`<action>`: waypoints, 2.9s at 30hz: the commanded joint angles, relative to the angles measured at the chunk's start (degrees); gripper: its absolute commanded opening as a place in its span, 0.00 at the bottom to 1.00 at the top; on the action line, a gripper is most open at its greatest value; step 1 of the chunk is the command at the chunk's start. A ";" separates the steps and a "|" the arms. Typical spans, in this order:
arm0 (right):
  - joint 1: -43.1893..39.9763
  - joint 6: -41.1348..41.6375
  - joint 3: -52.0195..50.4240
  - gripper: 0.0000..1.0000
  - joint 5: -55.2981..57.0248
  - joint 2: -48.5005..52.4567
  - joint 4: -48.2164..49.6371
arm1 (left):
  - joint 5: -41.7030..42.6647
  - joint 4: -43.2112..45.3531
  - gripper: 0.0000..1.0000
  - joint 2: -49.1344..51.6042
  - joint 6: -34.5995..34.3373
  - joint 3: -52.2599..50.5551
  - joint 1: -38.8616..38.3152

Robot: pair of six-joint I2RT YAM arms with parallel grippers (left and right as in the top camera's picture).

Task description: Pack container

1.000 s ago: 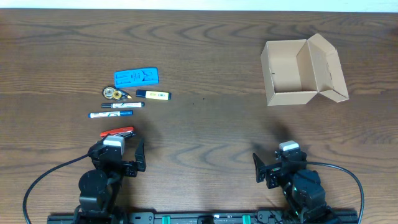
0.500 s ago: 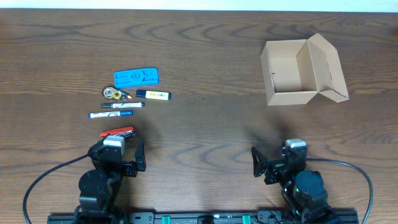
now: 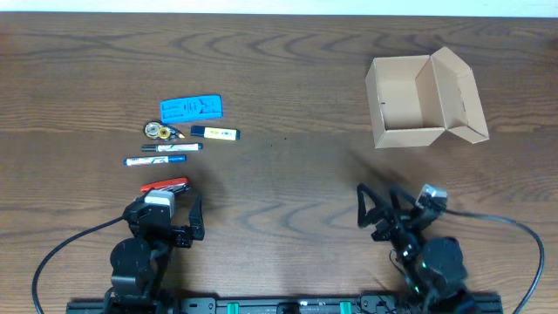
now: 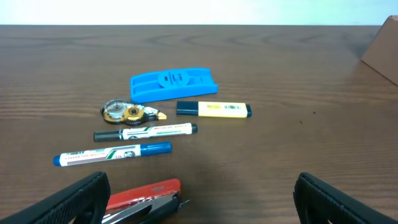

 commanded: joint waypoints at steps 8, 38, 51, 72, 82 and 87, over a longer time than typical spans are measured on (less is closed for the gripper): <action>-14.49 -2.34 31.85 0.89 0.79 39.56 -11.54 | -1.03 -0.15 0.95 -0.33 -0.02 -1.29 0.37; -25.14 13.88 57.70 0.01 -2.27 87.25 -27.28 | -1.03 -0.15 0.95 -0.33 -0.02 -1.29 0.37; -15.72 -16.09 71.28 0.01 -4.72 87.25 -30.18 | -1.01 -0.15 0.95 -0.33 -0.02 -1.29 0.37; -4.81 -28.11 71.58 0.01 -5.49 92.74 -31.85 | -1.03 -0.15 0.95 -0.33 -0.02 -1.29 0.37; -4.35 -25.24 71.58 0.01 -5.51 96.43 -32.33 | -1.03 -0.15 0.95 -0.33 -0.02 -1.29 0.37; -4.35 -24.20 71.58 0.01 -5.42 96.43 -32.50 | -1.03 -0.15 0.95 -0.33 -0.02 -1.29 0.37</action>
